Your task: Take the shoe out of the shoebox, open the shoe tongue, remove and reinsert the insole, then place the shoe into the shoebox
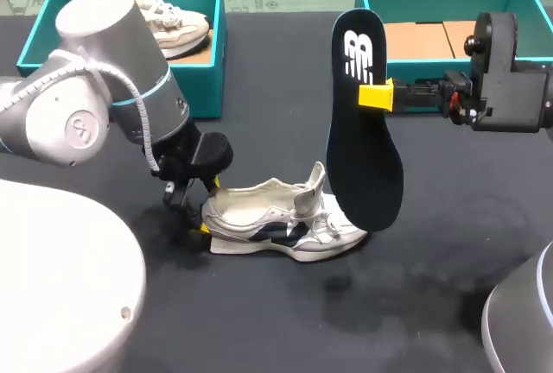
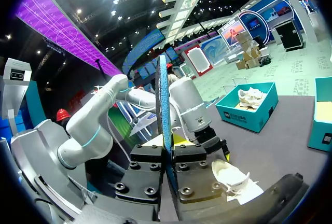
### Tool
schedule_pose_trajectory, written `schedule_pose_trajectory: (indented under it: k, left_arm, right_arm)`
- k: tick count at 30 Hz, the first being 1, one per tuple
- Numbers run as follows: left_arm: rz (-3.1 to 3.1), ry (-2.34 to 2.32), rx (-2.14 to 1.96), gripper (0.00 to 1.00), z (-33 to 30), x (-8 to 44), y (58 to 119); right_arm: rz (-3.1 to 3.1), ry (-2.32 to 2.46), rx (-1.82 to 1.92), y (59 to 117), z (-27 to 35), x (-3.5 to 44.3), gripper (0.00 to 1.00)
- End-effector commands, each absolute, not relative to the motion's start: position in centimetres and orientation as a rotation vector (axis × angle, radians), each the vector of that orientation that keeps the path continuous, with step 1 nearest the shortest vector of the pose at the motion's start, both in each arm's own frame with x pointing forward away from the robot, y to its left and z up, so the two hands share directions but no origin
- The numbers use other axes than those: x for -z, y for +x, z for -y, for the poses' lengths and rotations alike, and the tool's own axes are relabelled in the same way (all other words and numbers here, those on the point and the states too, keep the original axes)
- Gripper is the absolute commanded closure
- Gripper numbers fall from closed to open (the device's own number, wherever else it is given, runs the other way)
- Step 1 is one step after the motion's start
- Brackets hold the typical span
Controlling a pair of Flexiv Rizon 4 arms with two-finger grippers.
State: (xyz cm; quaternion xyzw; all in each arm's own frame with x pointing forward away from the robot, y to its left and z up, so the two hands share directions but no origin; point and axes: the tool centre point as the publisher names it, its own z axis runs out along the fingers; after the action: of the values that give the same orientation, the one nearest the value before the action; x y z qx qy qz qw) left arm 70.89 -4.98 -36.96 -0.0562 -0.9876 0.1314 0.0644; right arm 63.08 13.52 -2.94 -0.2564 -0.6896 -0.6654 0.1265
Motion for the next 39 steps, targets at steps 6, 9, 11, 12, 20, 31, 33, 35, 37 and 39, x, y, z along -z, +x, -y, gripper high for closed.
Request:
schedule_pose_trajectory:
  k: [6,9,11,12,20,31,33,35,37,39]
  left_arm:
    - [3.065,-0.248,-0.275,0.00,5.3,36.2,70.5]
    - [3.065,-0.282,-0.281,0.00,5.4,36.2,70.5]
    - [3.053,-0.290,-0.286,0.00,5.4,35.8,70.6]
    - [3.053,-0.292,-0.291,0.00,5.4,35.4,70.6]
    - [3.049,-0.289,-0.271,0.00,6.4,31.3,71.7]
    - [3.047,-0.302,-0.197,0.00,10.9,30.7,73.5]
    - [3.084,-0.246,-0.190,0.00,11.3,30.5,73.7]
    - [3.084,-0.246,-0.190,0.00,11.3,30.5,73.7]
    - [3.084,-0.246,-0.190,0.00,11.3,30.5,73.7]
    - [3.084,-0.246,-0.190,0.00,11.3,30.5,73.7]
  right_arm:
    - [2.007,-0.749,1.938,63.0,-13.7,3.1,1.00]
    - [2.007,-0.749,1.938,63.0,-13.7,3.1,1.00]
    - [2.007,-0.749,1.938,63.0,-13.7,3.1,1.00]
    - [2.007,-0.749,1.938,63.0,-13.7,3.1,1.00]
    - [2.007,-0.749,1.938,63.0,-13.7,3.1,1.00]
    - [2.007,-0.749,1.938,63.0,-13.7,3.1,1.00]
    - [2.007,-0.749,1.938,63.0,-13.7,3.1,1.00]
    - [2.007,-0.749,1.938,63.0,-13.7,3.1,1.00]
    - [2.007,-0.749,1.938,63.0,-13.7,3.1,1.00]
    - [2.007,-0.749,1.938,63.0,-13.7,3.1,1.00]
